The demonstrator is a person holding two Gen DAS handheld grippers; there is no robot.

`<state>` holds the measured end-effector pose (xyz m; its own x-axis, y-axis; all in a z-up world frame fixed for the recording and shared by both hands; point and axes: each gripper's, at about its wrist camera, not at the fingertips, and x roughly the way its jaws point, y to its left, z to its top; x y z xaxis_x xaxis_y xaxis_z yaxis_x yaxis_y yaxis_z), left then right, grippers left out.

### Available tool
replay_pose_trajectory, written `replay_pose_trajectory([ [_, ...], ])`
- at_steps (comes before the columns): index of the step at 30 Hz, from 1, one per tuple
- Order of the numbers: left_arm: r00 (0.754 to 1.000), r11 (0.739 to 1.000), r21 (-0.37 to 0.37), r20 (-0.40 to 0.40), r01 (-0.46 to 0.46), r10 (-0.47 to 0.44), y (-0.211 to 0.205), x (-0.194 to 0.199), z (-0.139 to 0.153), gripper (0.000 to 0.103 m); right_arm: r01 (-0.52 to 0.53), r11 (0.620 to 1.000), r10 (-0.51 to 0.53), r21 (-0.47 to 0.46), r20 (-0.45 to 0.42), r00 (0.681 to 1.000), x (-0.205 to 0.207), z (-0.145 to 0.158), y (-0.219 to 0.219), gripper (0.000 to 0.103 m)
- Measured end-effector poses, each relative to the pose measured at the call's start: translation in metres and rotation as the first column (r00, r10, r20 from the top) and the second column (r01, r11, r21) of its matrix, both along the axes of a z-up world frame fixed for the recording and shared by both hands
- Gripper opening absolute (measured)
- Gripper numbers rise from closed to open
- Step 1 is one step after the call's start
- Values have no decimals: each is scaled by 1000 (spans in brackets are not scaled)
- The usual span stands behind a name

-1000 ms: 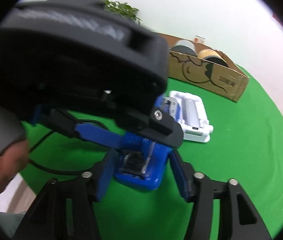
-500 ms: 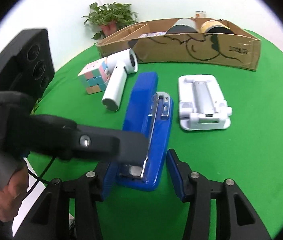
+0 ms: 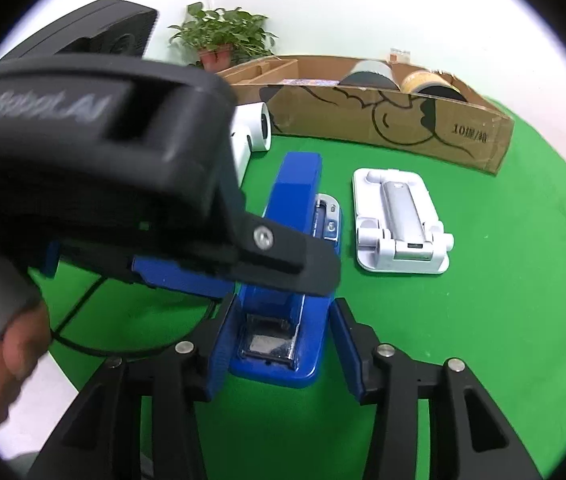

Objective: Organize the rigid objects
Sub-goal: 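Grip the blue stapler with the left gripper while the right gripper holds it, then lift the blue stapler with both grippers and carry it over the box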

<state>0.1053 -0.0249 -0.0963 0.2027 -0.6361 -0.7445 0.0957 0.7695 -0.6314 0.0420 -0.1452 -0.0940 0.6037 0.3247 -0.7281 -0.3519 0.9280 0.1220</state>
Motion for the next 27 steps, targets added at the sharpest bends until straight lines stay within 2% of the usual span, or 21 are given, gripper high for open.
replay_pose_trajectory([
  [6,1000,1000,0,4,1,-1,1,-1,1,74,57,986,-40,158,-107,993,10,-2,-21,42],
  [9,1000,1000,18,17,12,-12,-1,-2,2,71,102,950,-38,296,-214,976,23,-4,-37,41],
  [10,999,999,40,29,25,-26,-5,-2,2,63,110,939,-31,326,-237,971,21,-4,-39,41],
  [11,999,998,51,23,42,-43,-8,-2,1,49,121,923,-20,365,-268,963,22,-6,-42,41],
  [12,999,998,54,37,31,-33,-7,-3,1,48,124,915,-10,384,-285,958,23,-7,-42,41],
  [20,998,999,41,68,17,-20,-6,-6,4,45,103,933,-10,346,-260,966,13,2,-29,40],
  [21,997,999,31,80,10,-12,-3,-5,8,41,100,934,-12,344,-250,968,12,5,-30,31],
  [22,996,1000,18,91,9,-10,0,-4,13,41,80,933,0,352,-221,975,13,10,-28,28],
  [27,992,1000,-2,125,0,0,9,6,29,41,68,943,-6,326,-188,982,27,28,-19,28],
])
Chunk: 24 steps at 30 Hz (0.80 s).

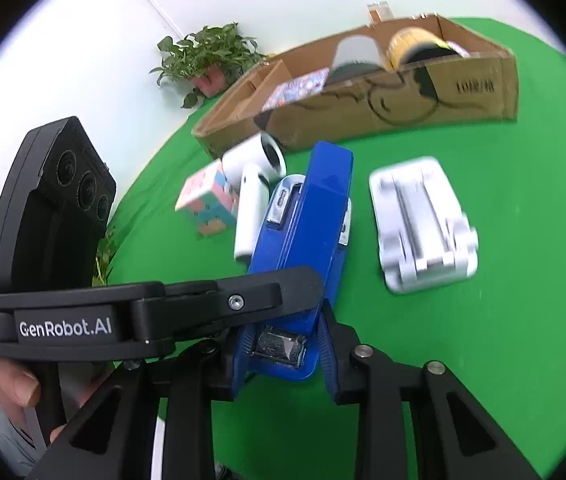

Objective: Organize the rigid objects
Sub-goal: 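Lift the blue stapler with both grippers and carry it over the box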

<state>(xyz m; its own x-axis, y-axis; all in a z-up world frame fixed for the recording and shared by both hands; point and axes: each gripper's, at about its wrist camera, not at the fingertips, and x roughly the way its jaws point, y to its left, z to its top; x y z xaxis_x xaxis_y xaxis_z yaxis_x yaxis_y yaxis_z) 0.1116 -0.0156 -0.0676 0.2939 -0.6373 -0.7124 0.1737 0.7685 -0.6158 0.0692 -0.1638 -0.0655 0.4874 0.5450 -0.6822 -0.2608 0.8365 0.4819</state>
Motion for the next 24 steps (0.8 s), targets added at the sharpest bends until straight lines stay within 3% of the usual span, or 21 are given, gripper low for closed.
replay_pose_trajectory([
  [4,999,1000,-17,38,-3,3,9,7,16,41,2,1000,-1,-13,35,999,11,18,8,28],
  [15,984,1000,-21,179,-15,18,49,62,98,41,-3,999,9,-34,178,984,72,90,50,28],
  [24,988,999,-21,153,-33,36,81,146,115,41,-30,999,35,-31,169,985,132,107,85,28],
])
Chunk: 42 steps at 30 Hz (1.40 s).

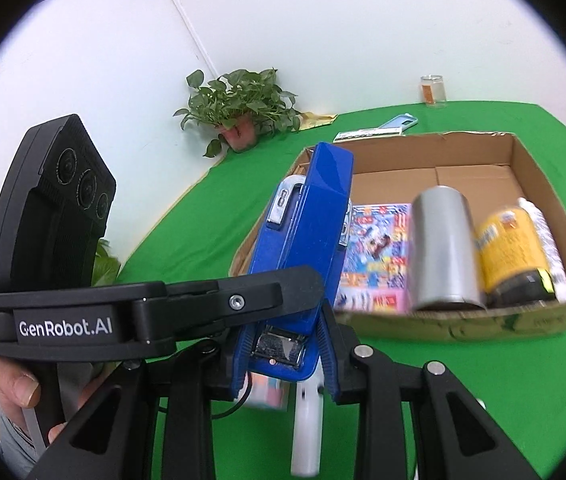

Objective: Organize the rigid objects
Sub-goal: 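Lift the blue stapler with both grippers and carry it over the box, then lower the stapler into the box beside the game box and open both grippers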

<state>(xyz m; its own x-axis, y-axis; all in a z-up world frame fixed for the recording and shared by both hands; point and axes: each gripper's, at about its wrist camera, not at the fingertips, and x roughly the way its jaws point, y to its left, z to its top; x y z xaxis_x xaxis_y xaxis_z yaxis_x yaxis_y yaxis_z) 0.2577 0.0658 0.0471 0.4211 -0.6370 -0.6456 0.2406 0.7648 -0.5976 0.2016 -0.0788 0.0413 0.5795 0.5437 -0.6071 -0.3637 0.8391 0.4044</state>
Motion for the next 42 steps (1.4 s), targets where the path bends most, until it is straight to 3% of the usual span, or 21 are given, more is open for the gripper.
replay_pose_trajectory([
  [9,993,1000,-7,-115,-18,18,23,84,-43,41,-21,1000,21,7,-96,995,69,-33,14,28],
  [17,975,999,-7,-220,-36,34,29,118,-84,41,-14,999,21,42,-187,982,97,-68,17,28],
  [23,968,996,92,-248,-7,30,21,121,-93,43,8,999,0,36,-236,972,99,-83,19,28],
  [29,988,991,131,-148,-33,52,28,100,-64,55,7,1000,-1,23,-254,967,102,-86,25,28],
  [33,994,983,165,-59,-77,88,43,80,-36,55,-31,999,27,-12,-234,972,95,-84,33,32],
  [36,992,974,187,8,-127,128,55,63,-18,55,-20,1000,15,-22,-223,975,94,-85,33,30],
  [40,972,955,207,147,-214,186,70,33,13,55,-45,997,33,-61,-187,982,93,-84,42,29],
  [42,963,947,213,174,-241,206,71,22,23,55,-59,996,47,-61,-183,982,93,-84,46,29],
])
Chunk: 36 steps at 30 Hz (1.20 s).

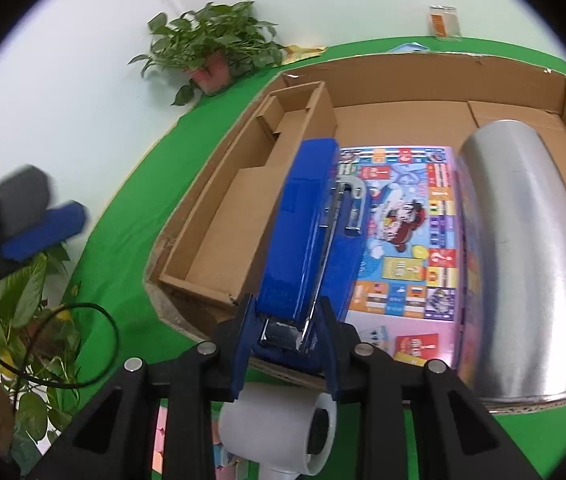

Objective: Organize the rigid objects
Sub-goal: 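Lower the stapler into the box beside the game box and open both grippers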

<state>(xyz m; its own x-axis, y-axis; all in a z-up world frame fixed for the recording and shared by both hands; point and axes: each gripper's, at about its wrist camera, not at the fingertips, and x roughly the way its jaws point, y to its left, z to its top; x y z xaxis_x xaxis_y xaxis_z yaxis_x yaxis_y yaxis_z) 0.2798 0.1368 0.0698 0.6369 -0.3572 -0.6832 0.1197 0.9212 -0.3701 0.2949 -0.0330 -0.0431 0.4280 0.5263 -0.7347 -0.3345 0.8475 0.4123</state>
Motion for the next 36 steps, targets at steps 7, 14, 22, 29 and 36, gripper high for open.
replay_pose_trajectory([
  [7,997,999,4,59,-41,41,-1,-46,5,55,-6,1000,5,11,50,999,-9,0,-6,29],
  [14,910,923,256,375,-286,177,-41,-117,9,103,179,973,-131,-147,289,948,-68,42,-45,88],
  [22,923,908,330,363,-259,131,-94,-151,-21,49,250,944,-158,-214,370,915,-134,38,-88,58],
  [29,972,942,278,189,-187,138,-121,-153,-53,93,326,918,-219,-225,397,891,-163,37,-113,84],
  [36,954,924,291,242,-248,180,-135,-165,-68,102,352,921,-252,-170,431,867,-179,32,-140,89],
])
